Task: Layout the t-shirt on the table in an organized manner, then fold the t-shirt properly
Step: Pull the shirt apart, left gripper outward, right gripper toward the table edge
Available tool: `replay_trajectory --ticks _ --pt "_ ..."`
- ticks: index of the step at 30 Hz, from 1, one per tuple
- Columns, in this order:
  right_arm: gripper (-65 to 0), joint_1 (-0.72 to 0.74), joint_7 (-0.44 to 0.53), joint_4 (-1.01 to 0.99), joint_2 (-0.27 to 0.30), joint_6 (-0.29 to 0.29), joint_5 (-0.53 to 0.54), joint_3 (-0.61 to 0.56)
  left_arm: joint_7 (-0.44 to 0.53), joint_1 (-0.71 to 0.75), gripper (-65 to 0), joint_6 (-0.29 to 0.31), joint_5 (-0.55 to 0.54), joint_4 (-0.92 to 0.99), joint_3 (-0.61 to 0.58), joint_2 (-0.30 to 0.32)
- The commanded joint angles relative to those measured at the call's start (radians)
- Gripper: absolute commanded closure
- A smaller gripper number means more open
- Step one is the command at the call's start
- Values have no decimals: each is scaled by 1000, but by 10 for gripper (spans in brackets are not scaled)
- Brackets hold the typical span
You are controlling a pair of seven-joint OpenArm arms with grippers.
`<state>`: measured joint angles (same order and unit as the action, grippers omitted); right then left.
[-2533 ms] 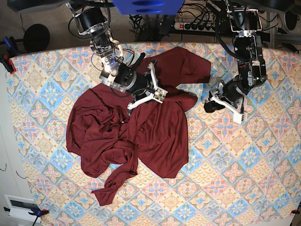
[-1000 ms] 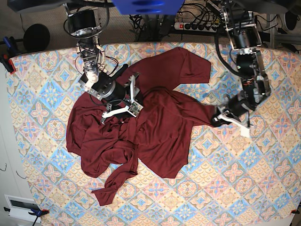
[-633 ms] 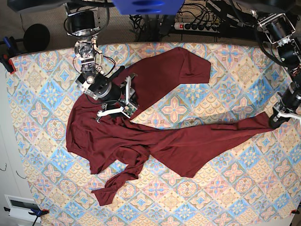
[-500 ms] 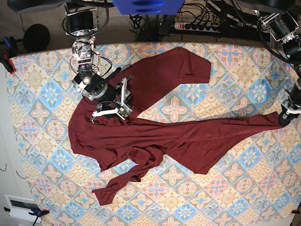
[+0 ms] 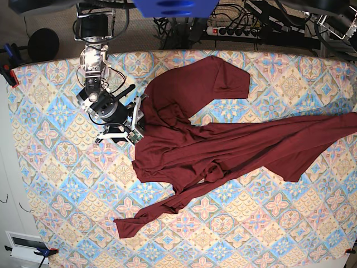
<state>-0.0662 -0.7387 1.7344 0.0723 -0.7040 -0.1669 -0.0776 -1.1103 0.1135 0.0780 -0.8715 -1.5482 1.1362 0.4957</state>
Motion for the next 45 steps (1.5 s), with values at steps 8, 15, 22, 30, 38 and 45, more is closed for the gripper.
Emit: replay_trajectory --ticks 8,15,22,30,38,45 --pt "-219 127 -63 -37 5 6 14 0 19 39 0 3 56 -7 9 -13" --pt "-307 207 -107 -121 1 6 14 2 19 91 -277 4 51 -7 -87 -7" --pt "-333 322 -97 -307 -1 6 42 2 19 91 -392 4 51 -7 -92 -16" --pt "-333 501 -95 -554 -1 6 316 95 19 90 -392 4 50 -7 -94 -53" --pt "-333 544 23 -773 -1 6 324 126 -24 84 -392 4 50 -8 -94 -65" --pt "-333 546 92 -864 -1 6 324 121 -26 84 -392 4 50 -8 -94 -65"
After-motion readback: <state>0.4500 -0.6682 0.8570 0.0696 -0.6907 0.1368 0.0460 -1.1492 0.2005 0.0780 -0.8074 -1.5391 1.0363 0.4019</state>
